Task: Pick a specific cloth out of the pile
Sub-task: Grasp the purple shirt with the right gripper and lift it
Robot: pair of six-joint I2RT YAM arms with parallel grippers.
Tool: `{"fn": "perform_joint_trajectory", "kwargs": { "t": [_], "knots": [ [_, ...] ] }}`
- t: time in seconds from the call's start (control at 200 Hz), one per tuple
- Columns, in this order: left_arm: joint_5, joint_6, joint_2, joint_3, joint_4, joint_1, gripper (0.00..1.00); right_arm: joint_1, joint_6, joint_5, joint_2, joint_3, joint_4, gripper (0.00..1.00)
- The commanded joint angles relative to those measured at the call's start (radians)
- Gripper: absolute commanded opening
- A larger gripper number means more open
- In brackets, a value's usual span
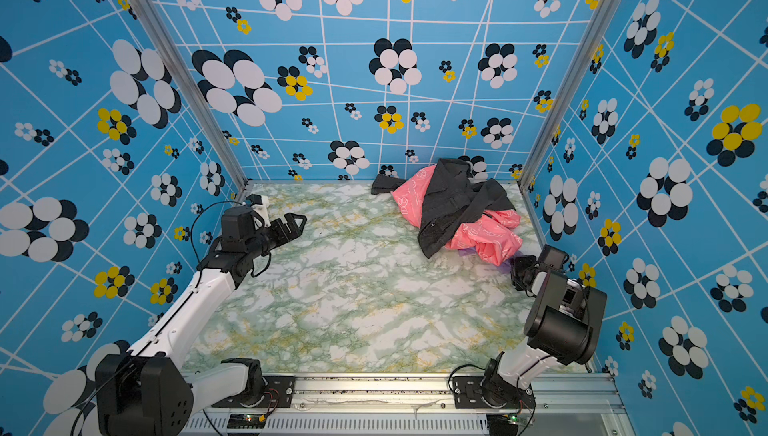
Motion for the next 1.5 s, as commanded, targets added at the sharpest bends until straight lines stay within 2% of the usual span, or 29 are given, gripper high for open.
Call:
{"fn": "perform_joint_trajectory", "kwargs": {
  "t": [0.0, 0.07, 0.175, 0.28, 0.745, 1.184, 1.494],
  "knots": [
    [-0.025, 0.000, -0.058, -0.025, -0.034, 0.001, 0.99, -0.004, -0.003, -0.021, 0.022, -0.007, 0.055, 0.32],
    [-0.038, -0.010, -0.085, -0.034, -0.040, 0.001, 0.99, -0.004, -0.004, -0.020, 0.025, -0.010, 0.074, 0.20],
    [-0.058, -0.019, -0.122, -0.045, -0.049, -0.004, 0.99, -0.005, -0.006, -0.034, 0.023, -0.007, 0.103, 0.06],
    [-0.080, -0.023, -0.150, -0.048, -0.059, -0.016, 1.00, -0.004, -0.010, -0.044, 0.003, 0.006, 0.113, 0.00],
    [-0.149, -0.059, -0.216, -0.051, -0.071, -0.045, 1.00, 0.025, -0.024, 0.030, -0.219, 0.077, 0.060, 0.00],
    [-0.081, -0.077, -0.160, 0.031, -0.082, -0.048, 1.00, 0.144, -0.081, 0.120, -0.355, 0.252, -0.111, 0.00],
    [-0.025, -0.095, -0.129, 0.064, -0.077, -0.048, 1.00, 0.179, -0.047, 0.182, -0.431, 0.357, -0.162, 0.00]
  ]
}}
